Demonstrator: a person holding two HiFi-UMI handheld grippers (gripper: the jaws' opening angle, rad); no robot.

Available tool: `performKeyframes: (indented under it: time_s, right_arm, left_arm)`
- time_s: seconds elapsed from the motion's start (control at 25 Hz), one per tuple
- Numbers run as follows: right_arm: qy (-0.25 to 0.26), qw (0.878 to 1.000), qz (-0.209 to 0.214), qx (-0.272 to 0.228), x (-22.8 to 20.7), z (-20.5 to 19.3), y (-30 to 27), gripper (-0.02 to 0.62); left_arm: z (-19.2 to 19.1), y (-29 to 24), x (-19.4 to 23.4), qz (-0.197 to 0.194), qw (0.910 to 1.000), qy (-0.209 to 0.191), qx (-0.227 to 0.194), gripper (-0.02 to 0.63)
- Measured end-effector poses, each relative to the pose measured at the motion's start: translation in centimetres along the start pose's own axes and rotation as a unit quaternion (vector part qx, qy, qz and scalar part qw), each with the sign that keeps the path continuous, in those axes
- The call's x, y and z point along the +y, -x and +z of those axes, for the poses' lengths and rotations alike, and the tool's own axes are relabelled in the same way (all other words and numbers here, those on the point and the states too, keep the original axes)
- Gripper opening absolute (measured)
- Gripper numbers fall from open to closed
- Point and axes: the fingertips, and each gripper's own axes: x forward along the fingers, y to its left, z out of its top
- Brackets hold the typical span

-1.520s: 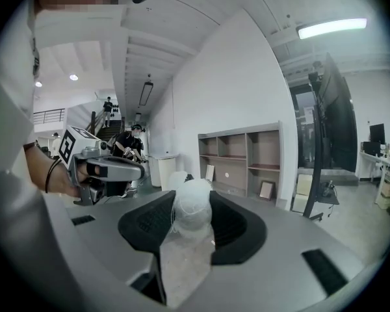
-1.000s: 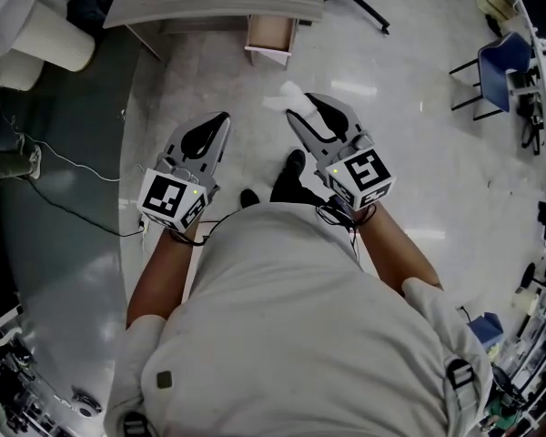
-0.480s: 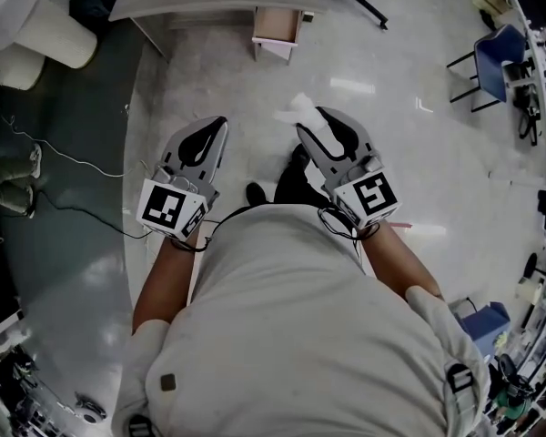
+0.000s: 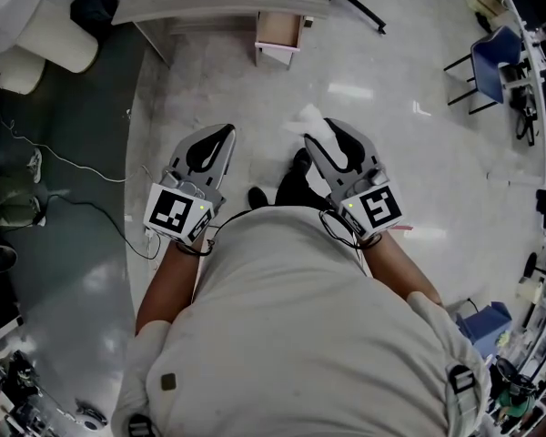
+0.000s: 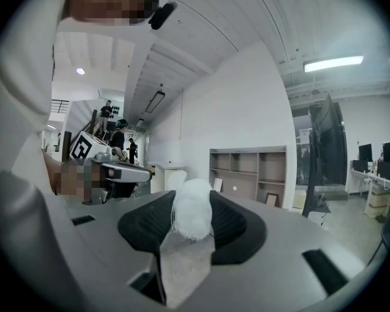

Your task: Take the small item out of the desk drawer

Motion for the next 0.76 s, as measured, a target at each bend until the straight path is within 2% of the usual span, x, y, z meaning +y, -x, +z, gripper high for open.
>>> performKeyframes:
  time_s: [0.48,0.76]
  right_arm:
    - [-0.013,1.0,-0.003,-0.003,0.5,1.1,-2.4,0.168]
    - [-0.003,1.0,-0.004,-0.001,0.7,1.8,-3.2,0.167]
  left_arm:
    - [0.0,0.4,1.8,-0.015,0.9998,0.002,-0.01,0.015]
    - [0.4,0.6,2.7,-0.015,0.9998,0.004,-0.012,0.015]
